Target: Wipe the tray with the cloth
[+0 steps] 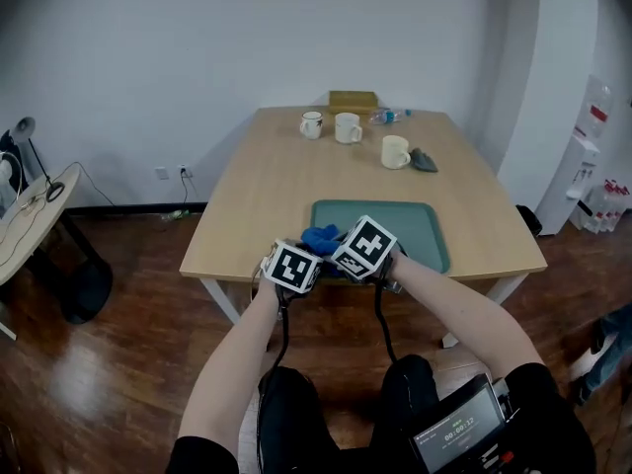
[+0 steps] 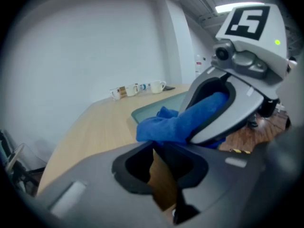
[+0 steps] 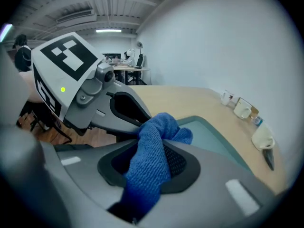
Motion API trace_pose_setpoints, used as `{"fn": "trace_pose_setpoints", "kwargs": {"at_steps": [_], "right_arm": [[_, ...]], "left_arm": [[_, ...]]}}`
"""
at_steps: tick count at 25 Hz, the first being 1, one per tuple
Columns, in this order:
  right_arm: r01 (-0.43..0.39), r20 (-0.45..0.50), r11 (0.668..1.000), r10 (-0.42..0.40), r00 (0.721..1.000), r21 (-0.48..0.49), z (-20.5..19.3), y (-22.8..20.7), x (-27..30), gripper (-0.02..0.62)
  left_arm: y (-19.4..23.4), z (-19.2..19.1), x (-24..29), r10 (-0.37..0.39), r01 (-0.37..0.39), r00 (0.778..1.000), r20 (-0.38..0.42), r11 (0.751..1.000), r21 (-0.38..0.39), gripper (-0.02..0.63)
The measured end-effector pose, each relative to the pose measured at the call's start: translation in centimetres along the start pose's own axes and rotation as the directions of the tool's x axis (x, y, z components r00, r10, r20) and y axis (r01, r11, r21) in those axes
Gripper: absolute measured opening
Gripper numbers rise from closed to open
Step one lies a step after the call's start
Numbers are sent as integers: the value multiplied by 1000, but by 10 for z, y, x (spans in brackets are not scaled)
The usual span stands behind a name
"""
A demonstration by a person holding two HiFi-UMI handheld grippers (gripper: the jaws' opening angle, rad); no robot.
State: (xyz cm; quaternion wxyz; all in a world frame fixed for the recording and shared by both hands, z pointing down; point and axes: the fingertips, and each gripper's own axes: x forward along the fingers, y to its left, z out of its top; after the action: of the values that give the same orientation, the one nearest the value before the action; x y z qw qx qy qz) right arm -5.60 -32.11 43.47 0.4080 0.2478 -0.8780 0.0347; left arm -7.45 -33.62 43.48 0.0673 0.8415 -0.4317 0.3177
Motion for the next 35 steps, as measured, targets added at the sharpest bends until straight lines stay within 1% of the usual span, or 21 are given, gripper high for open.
{"fn": "trace_pose_setpoints", "kwargs": {"at_steps": [3,5,8,9,11,13,15,16,17,19,21,23,24,25,26,28,30,32,35], "right_arm": [[-29,-3,999,29,1000,-23,3,1,2,114],[-66,17,997,67,998,-32,5,1,-2,114],[-87,55,996,89,995,-35,7,-7,-12,114],[-86,68,996,88,994,-35,7,-12,-15,114],[-72,91,997,75,993,-42,5,-26,-21,114],[-43,107,997,49,993,-59,3,-45,-25,114],[0,119,996,10,993,-86,3,-66,-29,114],[23,126,995,-10,992,-100,5,-75,-29,114],[41,133,993,-26,991,-112,7,-84,-29,114],[63,139,988,-43,989,-143,12,-100,-22,114],[83,131,979,-59,990,-185,17,-113,-11,114],[103,107,971,-81,991,-218,22,-122,2,114],[106,89,967,-87,992,-230,24,-126,10,114],[106,70,965,-92,993,-240,25,-129,18,114],[106,53,962,-96,994,-250,26,-132,25,114],[108,32,957,-103,994,-271,29,-132,37,114],[96,33,957,-90,995,-275,31,-122,39,114],[57,40,960,-47,998,-275,30,-105,35,114],[-6,29,948,16,999,-317,18,-75,24,114]], "left_arm": [[-3,-1,1,-22,22,1000,0,999,-26,69],[-4,0,-1,-28,28,1000,4,999,-26,69],[-7,-1,-5,-53,53,999,0,998,-29,72],[-6,-1,-8,-70,70,998,3,997,-41,72],[4,4,-17,-96,99,995,35,992,-83,55],[20,11,-24,-112,120,991,67,985,-126,54],[31,17,-25,-146,155,987,70,976,-155,54],[33,19,-23,-171,178,984,58,970,-167,67],[34,19,-19,-197,201,980,38,963,-180,94],[34,18,-9,-239,230,971,-17,951,-208,137],[33,13,2,-267,244,961,-79,944,-223,137],[27,9,10,-306,273,944,-126,934,-230,136],[23,7,12,-331,293,934,-137,926,-239,123],[20,7,13,-352,311,925,-139,916,-252,84],[18,7,14,-366,321,921,-136,909,-266,72],[18,8,14,-374,327,919,-121,898,-294,71],[18,8,14,-371,323,923,-105,893,-314,66],[18,7,15,-357,311,929,-100,898,-312,64],[18,7,16,-340,296,935,-99,905,-304,64]]}}
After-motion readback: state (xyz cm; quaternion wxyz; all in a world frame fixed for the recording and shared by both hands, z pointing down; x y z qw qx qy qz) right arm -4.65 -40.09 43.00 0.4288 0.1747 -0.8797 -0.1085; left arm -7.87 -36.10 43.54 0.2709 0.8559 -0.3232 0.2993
